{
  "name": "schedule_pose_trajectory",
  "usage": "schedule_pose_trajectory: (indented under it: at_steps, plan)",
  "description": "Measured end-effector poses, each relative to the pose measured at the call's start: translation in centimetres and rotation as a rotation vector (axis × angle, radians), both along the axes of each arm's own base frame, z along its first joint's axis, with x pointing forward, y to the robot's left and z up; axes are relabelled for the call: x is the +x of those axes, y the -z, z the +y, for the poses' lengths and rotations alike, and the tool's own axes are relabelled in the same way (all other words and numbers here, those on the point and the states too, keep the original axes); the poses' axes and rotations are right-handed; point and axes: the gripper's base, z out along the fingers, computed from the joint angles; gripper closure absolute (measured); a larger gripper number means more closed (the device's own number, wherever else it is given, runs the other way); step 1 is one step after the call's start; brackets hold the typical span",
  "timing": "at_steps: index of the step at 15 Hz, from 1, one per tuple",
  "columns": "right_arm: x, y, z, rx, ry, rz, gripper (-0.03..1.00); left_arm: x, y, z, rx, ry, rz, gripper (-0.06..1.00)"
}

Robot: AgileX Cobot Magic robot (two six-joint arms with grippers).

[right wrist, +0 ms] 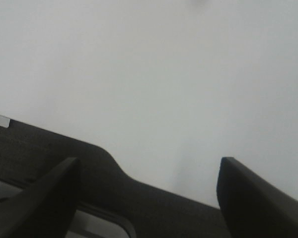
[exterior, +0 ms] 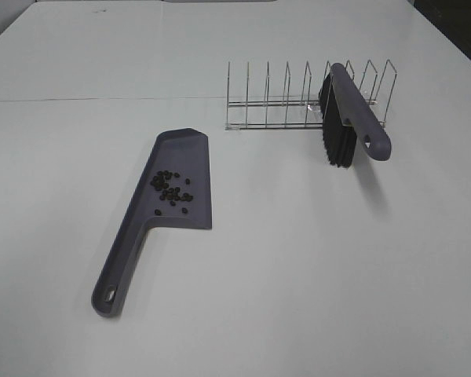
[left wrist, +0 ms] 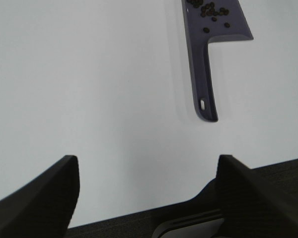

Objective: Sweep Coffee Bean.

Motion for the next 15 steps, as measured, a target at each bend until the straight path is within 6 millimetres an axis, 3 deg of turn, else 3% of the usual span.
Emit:
schedule_pose_trajectory:
  at_steps: [5,8,11,15]
  plan:
    - [-3.5,-1.1,-0.6,0.048,-0.083,-0.250,0.30,-7.0,1.9,3.3,-0.097,0.085,-0.240,0.23]
    - [-4.5,-1.2,-0.8,0.060,-0.096,-0.316,0.30,-9.6,3.5,4.4,-0.152,0.115,-0.357,0.23]
    - [-4.5,-1.3,-0.8,0.056,-0.101,-0.320,0.30,-10.1,4.8,4.0,-0.200,0.153,-0.337,0.23]
    - [-4.5,-1.2,-0.8,0.055,-0.102,-0.319,0.30,-10.0,4.6,3.0,-0.222,0.279,-0.404,0.23]
